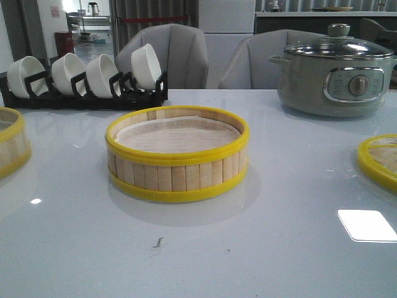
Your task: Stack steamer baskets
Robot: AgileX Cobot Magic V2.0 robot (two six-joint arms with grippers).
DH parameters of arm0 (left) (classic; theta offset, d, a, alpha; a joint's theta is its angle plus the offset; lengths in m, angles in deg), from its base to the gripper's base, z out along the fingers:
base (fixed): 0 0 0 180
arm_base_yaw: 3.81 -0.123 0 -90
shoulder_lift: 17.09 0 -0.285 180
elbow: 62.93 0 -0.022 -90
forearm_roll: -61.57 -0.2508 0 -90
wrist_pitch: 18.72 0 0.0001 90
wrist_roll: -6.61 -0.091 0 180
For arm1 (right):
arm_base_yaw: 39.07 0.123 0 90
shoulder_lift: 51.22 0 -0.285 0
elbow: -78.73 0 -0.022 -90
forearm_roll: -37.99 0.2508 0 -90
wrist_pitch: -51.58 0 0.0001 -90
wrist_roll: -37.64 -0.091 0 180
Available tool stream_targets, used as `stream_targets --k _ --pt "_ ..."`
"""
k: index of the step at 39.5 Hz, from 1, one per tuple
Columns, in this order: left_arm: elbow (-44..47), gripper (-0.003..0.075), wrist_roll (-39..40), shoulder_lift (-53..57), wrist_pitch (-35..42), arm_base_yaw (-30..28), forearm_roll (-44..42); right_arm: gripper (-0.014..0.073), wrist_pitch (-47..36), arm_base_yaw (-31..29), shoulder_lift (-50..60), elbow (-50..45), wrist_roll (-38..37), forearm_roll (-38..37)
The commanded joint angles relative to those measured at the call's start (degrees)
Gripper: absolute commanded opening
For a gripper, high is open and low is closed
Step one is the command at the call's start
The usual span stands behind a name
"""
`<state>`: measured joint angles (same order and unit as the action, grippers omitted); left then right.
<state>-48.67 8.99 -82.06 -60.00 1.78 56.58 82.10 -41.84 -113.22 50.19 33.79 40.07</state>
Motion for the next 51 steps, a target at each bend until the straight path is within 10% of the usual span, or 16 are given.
stream_targets --k 1,16,27,34,51 --pt "-2.2 0.0085 0.05 0.63 3.39 0.48 -0.13 0.0037 -3.54 0.02 -0.53 2.39 0.39 -0.89" --pt "-2.2 0.0085 0.05 0.63 1.64 0.48 -0.03 0.0062 -9.05 0.02 -1.7 2.39 0.39 -0.89" --pt "-1.96 0.0243 0.05 0.63 2.92 0.48 -0.15 0.0573 -8.39 0.02 -2.26 2.39 0.45 -0.99" --pt "-1.6 0.0483 0.05 -1.66 3.37 0.48 0.39 0.056 -8.12 0.02 -2.26 2.39 0.45 -0.99" --pt "-1.85 0.0496 0.05 -20.45 8.73 0.48 0.51 0.056 -7.58 0.02 -2.64 2.32 0.45 -0.94"
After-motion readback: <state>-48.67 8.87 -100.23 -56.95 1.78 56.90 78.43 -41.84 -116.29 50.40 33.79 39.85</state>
